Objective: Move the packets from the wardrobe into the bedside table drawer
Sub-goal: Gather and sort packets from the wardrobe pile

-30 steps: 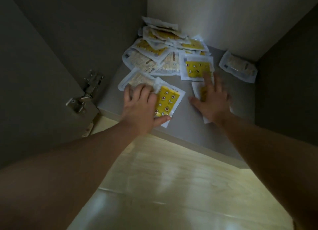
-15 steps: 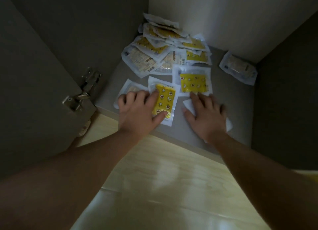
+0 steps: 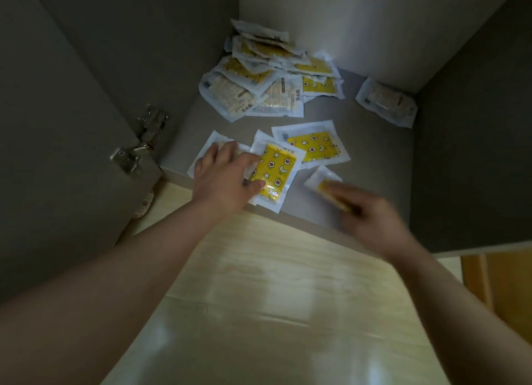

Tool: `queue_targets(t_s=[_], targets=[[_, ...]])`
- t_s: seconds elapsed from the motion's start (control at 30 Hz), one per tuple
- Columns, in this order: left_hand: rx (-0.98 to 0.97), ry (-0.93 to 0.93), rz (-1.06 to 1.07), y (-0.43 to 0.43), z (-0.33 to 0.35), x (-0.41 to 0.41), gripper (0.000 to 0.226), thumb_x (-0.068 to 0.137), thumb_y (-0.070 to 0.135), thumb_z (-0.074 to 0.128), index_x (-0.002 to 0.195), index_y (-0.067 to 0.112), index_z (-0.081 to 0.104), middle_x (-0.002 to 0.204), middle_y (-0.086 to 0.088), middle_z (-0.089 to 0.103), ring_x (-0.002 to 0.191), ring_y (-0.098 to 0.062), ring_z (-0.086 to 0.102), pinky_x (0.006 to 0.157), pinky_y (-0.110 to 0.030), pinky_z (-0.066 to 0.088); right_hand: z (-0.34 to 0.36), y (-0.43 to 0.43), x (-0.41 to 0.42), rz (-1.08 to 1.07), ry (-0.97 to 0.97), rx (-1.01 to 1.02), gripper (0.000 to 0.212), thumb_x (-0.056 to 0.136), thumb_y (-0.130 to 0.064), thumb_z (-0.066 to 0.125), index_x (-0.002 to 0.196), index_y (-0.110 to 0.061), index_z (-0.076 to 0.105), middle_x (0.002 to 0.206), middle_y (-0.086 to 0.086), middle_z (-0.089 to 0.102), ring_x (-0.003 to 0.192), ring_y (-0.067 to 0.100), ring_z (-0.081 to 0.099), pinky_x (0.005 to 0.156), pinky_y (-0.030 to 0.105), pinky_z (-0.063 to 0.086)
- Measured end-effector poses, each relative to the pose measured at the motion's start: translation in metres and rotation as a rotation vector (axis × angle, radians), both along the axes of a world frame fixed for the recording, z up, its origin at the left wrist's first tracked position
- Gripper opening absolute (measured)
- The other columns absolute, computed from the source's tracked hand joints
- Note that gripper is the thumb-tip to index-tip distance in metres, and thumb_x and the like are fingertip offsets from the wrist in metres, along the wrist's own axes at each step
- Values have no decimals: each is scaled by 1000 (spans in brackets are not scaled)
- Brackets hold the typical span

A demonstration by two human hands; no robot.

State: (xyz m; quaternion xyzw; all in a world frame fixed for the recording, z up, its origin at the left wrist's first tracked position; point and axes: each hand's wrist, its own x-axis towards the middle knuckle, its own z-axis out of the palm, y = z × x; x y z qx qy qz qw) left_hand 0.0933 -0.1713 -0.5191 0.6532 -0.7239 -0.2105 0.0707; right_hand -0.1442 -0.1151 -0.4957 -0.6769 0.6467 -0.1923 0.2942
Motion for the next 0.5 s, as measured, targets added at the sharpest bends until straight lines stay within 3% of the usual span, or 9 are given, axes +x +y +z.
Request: queue_targets(t_s=[0.03, 0.07, 0.13, 0.2, 0.27, 0.33, 0.37, 0.43, 0.5], targets=[[8, -1, 11, -1, 2, -1, 56, 86, 52, 57, 138, 38, 40, 154, 3, 22, 144, -26, 9, 114, -41, 12, 12, -7, -3, -92, -35, 13, 38, 85, 9, 56, 119, -5, 64, 117, 1, 61, 113, 17, 55, 87, 0, 35], [16, -9, 26, -2, 4, -1, 56, 85, 52, 57, 137, 39, 41, 153, 5, 23, 143, -25, 12, 113, -41, 14, 23, -17, -6, -179, -9, -49, 32, 88, 5, 54, 116, -4, 67, 112, 7, 66, 107, 19, 59, 83, 8, 41], [35, -27, 59, -4, 6, -1, 56, 84, 54, 58, 135, 40, 41, 152, 8, 25, 141, -24, 17, 111, -41, 15, 41, -42, -1, -306, 104, -279, 25, 92, -4, 52, 110, -3, 69, 101, 21, 69, 94, 25, 63, 76, 21, 42], [38, -34, 79, -6, 6, -1, 57, 82, 56, 58, 134, 41, 41, 151, 10, 27, 139, -23, 20, 111, -45, 14, 44, -65, 15, -284, 143, -418, 27, 95, -10, 50, 114, -11, 68, 102, 16, 69, 86, 10, 58, 68, 11, 34], [30, -45, 79, -6, 6, -1, 59, 82, 57, 58, 136, 40, 39, 150, 11, 27, 139, -23, 21, 111, -46, 15, 30, -84, 35, -147, 78, -234, 30, 97, -14, 47, 123, -16, 63, 117, 9, 66, 98, 10, 59, 76, 12, 37], [24, -36, 78, -6, 5, 0, 63, 81, 56, 60, 137, 37, 38, 150, 9, 28, 139, -23, 22, 109, -43, 18, 14, -93, 53, -11, 59, -7, 31, 99, -24, 45, 124, -17, 62, 128, 5, 61, 115, 18, 55, 97, 27, 40], [25, -28, 86, -6, 6, 2, 64, 80, 55, 61, 137, 37, 39, 150, 8, 27, 138, -23, 23, 109, -41, 19, 7, -94, 60, 15, 118, 15, 31, 98, -31, 45, 121, -20, 63, 128, 4, 60, 119, 22, 52, 103, 37, 38], [37, -11, 145, -5, 5, 7, 66, 78, 56, 63, 137, 38, 39, 151, 5, 24, 138, -25, 22, 108, -40, 21, -4, -99, 61, -68, 246, -77, 39, 93, -44, 50, 128, -27, 56, 136, 3, 52, 127, 25, 43, 108, 43, 30], [63, -19, 266, -1, 3, 10, 73, 75, 61, 63, 138, 38, 35, 154, -1, 17, 139, -28, 17, 108, -42, 20, -10, -102, 59, -229, 321, -9, 65, 85, -59, 52, 141, -31, 36, 151, 5, 29, 139, 29, 24, 111, 50, 18]])
